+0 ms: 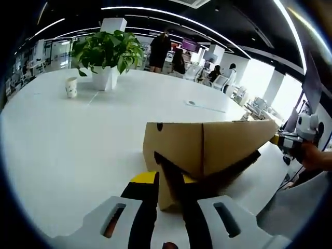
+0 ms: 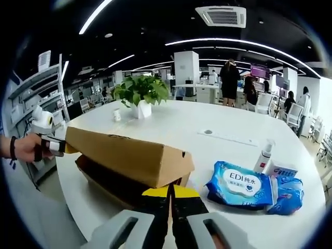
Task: Operate the shoe box by opening the lid, removing the specified soft item, and placing it in the target area until the item is outside and the box remains undamaged.
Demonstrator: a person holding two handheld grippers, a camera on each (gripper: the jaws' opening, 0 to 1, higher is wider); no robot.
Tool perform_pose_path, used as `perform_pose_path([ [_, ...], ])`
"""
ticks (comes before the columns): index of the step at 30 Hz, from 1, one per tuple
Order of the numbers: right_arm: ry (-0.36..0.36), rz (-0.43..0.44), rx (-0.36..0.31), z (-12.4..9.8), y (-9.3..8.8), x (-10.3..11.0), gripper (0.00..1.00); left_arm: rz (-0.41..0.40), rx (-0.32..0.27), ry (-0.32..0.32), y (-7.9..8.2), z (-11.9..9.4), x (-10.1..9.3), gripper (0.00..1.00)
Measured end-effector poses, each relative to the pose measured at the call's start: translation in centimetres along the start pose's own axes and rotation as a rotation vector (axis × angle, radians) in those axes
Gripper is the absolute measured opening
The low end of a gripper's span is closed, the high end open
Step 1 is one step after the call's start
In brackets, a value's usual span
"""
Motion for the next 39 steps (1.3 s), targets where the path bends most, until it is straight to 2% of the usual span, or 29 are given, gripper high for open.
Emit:
perform_pose_path([
  [10, 0.005, 0.006, 0.016, -0.4, -0.8, -0.1, 0.0, 0.009, -0.002, -0.022, -0.4, -0.4, -0.5, 0.15],
  [28, 0.01, 0.009, 0.032, -0.3, -1.7, 0.0, 0.0, 0.036, 0.005, -0.017, -0.9, -1.2, -0.1, 0.15],
  [39, 0.007, 0.007, 0.047, -0.3, -2.4, -0.3, 0.0, 0.04, 0.007, -0.019, -1.5, -1.8, -0.6, 0.15],
])
Point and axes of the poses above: the point that each gripper's makers call its tool centre point, and the gripper's own axes: z roughly forward along the fingers, x roughly to its left, y roughly out of its top, the point moved 5 cm from there along -z, roughly backward along the fingers, and after that the axes turned 13 degrees about z, right-handed, at the moved point
